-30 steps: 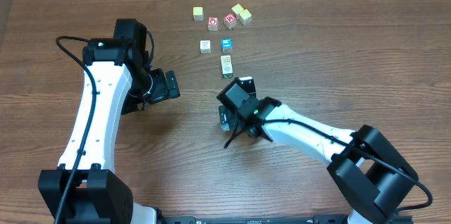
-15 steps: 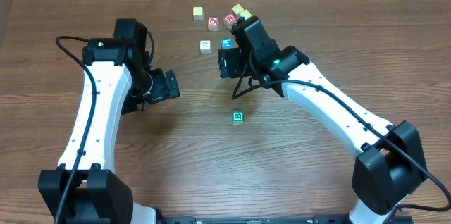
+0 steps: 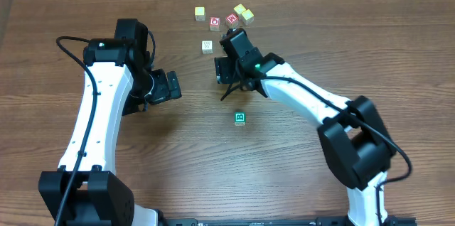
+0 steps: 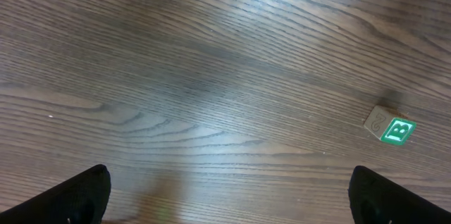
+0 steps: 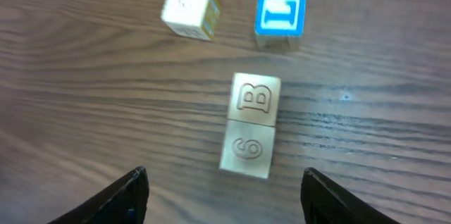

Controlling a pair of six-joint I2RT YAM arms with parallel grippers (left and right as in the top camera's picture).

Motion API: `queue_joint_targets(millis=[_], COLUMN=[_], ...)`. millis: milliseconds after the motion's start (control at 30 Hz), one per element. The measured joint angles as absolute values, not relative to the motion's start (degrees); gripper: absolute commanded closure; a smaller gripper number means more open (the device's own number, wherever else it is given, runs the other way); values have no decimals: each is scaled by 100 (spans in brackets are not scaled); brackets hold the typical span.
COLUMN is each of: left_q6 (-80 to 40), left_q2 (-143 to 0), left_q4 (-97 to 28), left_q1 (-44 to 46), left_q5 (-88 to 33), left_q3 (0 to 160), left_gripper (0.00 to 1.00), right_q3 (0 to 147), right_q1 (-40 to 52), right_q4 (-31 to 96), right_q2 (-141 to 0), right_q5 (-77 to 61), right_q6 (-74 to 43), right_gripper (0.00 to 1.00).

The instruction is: Flip 4 blocks

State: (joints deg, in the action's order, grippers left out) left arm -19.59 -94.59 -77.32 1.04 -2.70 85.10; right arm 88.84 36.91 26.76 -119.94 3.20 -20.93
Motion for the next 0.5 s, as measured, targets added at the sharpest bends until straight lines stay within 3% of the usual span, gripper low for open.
queue_joint_targets(millis=[500], left_q6=[-1959], left_q2=[-9459], left_q4=[-7730], left_q1=[104], left_q5=[-270], left_q3=[8510], left_gripper=[0], right_q3=[8884], right_q1=[3691], right_q4=[2268], right_q2=[-12578], right_q5=[760], right_q6=[-2095], right_gripper=[39])
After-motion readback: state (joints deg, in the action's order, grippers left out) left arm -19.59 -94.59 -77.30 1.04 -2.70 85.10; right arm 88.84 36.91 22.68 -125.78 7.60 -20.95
